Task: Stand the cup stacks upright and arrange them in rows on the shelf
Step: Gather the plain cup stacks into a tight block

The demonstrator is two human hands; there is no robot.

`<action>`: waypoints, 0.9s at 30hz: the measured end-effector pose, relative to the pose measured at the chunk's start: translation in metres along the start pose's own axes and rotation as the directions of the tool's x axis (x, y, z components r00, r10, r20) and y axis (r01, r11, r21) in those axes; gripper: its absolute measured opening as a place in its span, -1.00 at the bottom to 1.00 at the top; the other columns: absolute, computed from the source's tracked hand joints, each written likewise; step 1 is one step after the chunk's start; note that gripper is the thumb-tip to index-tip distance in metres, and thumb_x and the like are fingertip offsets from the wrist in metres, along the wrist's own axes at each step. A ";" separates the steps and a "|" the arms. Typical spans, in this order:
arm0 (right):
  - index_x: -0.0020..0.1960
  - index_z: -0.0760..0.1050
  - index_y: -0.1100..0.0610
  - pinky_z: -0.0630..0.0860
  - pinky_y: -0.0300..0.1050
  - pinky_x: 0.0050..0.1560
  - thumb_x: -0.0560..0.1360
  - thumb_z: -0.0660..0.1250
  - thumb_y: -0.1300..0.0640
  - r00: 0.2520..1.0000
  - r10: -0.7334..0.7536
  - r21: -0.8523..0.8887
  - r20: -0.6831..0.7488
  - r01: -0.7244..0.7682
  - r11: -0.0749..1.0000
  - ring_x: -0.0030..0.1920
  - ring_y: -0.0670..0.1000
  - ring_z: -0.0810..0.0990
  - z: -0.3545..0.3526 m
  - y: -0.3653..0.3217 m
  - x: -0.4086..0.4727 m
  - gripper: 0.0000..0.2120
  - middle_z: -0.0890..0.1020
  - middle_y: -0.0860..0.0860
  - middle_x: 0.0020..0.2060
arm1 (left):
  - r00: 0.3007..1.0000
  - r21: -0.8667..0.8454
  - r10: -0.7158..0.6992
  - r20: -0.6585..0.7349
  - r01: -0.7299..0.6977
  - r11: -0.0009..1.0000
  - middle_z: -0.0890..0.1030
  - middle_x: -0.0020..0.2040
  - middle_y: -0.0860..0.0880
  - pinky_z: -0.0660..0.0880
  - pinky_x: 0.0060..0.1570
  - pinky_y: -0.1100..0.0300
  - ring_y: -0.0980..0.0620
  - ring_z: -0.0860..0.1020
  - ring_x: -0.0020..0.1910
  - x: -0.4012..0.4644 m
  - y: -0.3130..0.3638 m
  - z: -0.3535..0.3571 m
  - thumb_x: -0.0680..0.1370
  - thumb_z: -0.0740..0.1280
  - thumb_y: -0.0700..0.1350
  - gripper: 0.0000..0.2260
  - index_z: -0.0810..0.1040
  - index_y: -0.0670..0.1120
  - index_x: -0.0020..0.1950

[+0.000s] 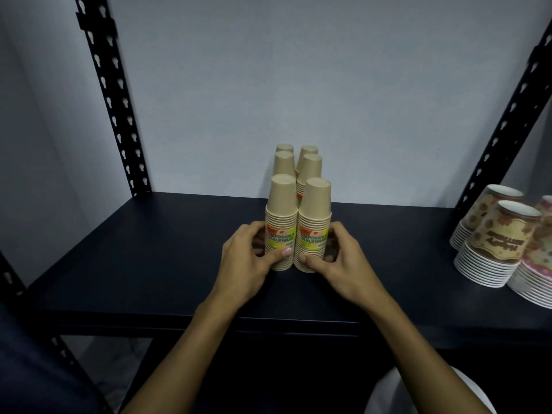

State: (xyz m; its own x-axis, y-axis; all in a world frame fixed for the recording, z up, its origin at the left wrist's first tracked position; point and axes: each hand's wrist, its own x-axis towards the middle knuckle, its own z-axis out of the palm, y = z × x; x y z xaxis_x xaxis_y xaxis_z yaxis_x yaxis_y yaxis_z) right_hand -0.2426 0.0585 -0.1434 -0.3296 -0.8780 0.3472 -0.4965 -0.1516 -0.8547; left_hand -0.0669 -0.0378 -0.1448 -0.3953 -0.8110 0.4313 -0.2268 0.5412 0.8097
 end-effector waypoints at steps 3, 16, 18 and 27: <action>0.29 0.43 0.01 0.54 -0.36 -0.02 0.44 0.55 0.07 1.000 0.008 -0.143 -0.005 -0.009 0.990 0.17 -0.21 0.53 -0.004 0.004 0.010 -0.51 0.51 -0.08 0.20 | 1.000 0.069 0.003 0.025 -0.005 0.998 0.62 0.10 0.03 0.62 0.07 0.12 0.13 0.62 0.04 0.011 -0.002 0.003 0.40 0.57 0.04 -0.51 0.56 -0.03 0.27; 0.42 0.33 0.05 0.39 -0.53 -0.10 0.50 0.49 0.07 0.995 0.044 -0.297 0.094 -0.015 0.955 -0.01 -0.29 0.50 -0.016 0.008 0.053 -0.43 0.53 -0.13 0.19 | 0.993 0.244 0.042 0.114 -0.069 0.967 0.70 0.12 -0.02 0.57 0.03 0.25 0.07 0.65 0.05 0.056 -0.001 0.013 0.43 0.56 0.03 -0.53 0.58 -0.12 0.25; 0.43 0.33 0.05 0.40 -0.49 -0.08 0.50 0.49 0.06 0.992 0.049 -0.302 0.116 -0.012 0.953 -0.01 -0.30 0.51 -0.018 0.009 0.057 -0.43 0.53 -0.13 0.19 | 0.992 0.265 0.050 0.116 -0.080 0.961 0.69 0.12 -0.02 0.56 0.00 0.25 0.07 0.65 0.04 0.057 -0.005 0.014 0.44 0.54 0.07 -0.53 0.56 -0.11 0.26; 0.35 0.40 0.07 0.43 -0.57 -0.15 0.49 0.50 0.06 0.999 0.043 -0.249 0.034 -0.033 0.968 -0.04 -0.30 0.53 -0.011 0.022 0.058 -0.50 0.56 -0.15 0.10 | 0.996 0.163 0.026 0.081 -0.039 0.986 0.67 0.15 0.03 0.56 0.03 0.32 0.15 0.63 0.08 0.051 -0.016 0.018 0.49 0.48 0.09 -0.50 0.52 -0.09 0.36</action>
State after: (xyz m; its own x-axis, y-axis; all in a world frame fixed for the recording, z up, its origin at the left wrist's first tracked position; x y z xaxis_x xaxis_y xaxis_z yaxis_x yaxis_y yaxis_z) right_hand -0.2813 0.0093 -0.1376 -0.3235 -0.8985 0.2968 -0.6693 -0.0045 -0.7430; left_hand -0.0997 -0.0839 -0.1424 -0.4722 -0.7757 0.4187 -0.3531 0.6016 0.7165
